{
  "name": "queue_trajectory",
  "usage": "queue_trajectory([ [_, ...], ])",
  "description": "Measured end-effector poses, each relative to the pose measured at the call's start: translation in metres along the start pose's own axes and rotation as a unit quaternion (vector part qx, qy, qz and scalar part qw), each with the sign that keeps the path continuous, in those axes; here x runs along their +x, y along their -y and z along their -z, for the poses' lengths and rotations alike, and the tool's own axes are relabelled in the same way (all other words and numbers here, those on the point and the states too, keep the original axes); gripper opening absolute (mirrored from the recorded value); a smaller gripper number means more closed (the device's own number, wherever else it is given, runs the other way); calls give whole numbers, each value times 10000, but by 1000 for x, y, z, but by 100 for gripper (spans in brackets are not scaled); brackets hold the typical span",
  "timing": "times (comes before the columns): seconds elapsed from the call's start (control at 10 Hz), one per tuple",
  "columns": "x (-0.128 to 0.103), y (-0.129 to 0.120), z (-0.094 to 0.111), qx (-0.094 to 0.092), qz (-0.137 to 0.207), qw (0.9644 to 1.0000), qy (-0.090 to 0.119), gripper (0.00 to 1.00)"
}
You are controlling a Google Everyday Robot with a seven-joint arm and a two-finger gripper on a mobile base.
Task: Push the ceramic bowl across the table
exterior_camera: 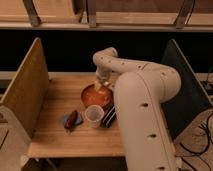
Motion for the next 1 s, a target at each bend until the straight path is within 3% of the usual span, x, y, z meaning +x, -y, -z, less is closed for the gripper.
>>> queue_trajectory([
  [0.5,0,0,0,-1,0,10000,0,64],
  [0.6,0,0,0,0,0,10000,0,60],
  [0.9,1,1,1,-10,19,10000,2,32],
  [1.0,11,8,7,-35,270,9996,9,18],
])
